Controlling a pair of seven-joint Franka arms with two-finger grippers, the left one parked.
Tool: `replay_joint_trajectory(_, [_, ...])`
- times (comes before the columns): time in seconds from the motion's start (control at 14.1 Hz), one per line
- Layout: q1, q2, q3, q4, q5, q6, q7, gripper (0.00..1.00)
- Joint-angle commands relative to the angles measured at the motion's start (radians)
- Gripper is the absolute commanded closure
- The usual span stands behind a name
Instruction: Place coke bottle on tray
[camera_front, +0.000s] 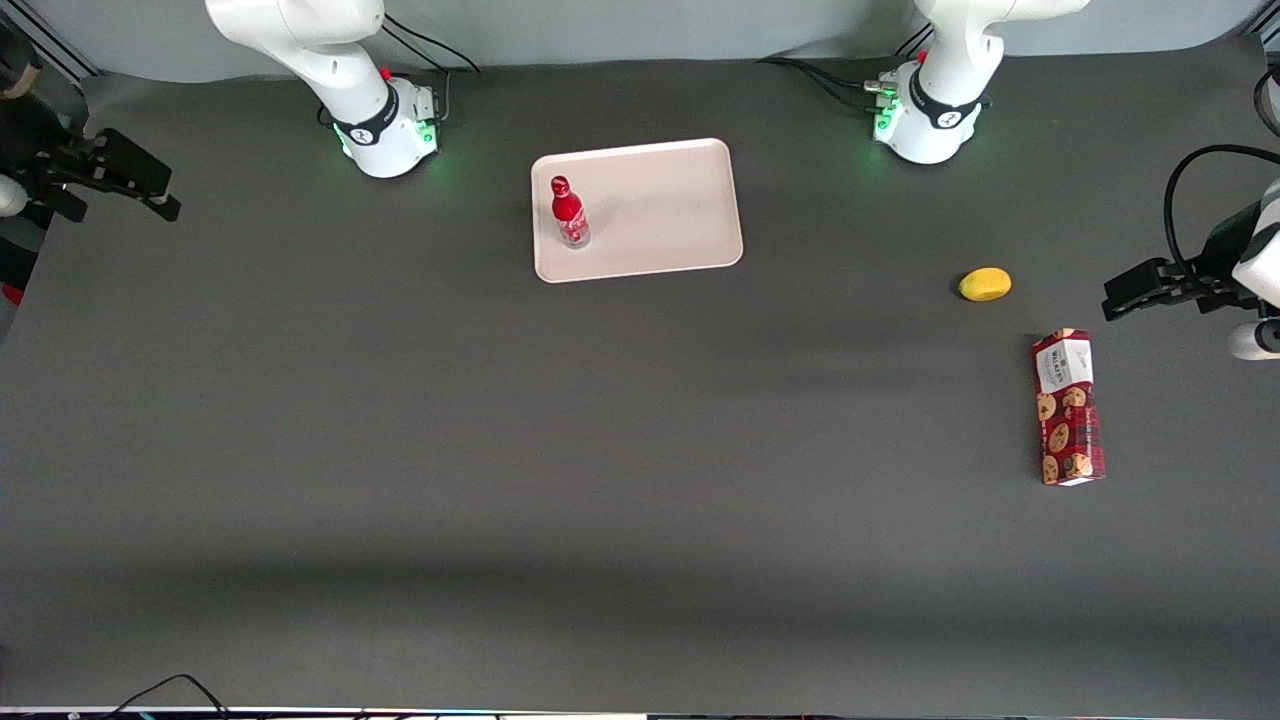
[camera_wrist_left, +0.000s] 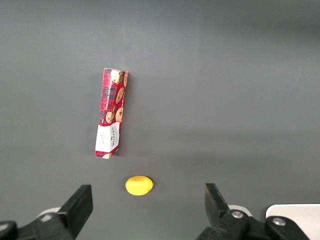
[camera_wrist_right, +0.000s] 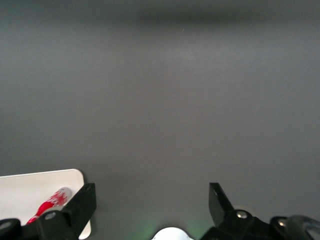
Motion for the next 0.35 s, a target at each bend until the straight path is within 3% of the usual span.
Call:
replay_joint_trajectory(0.0, [0.019, -0.009, -0.018, -0.035, -0.016, 0.042, 0.005, 0.00])
replay_joint_trajectory(0.28, [0.021, 0.012, -0.018, 0.019, 0.030, 0.039, 0.094, 0.00])
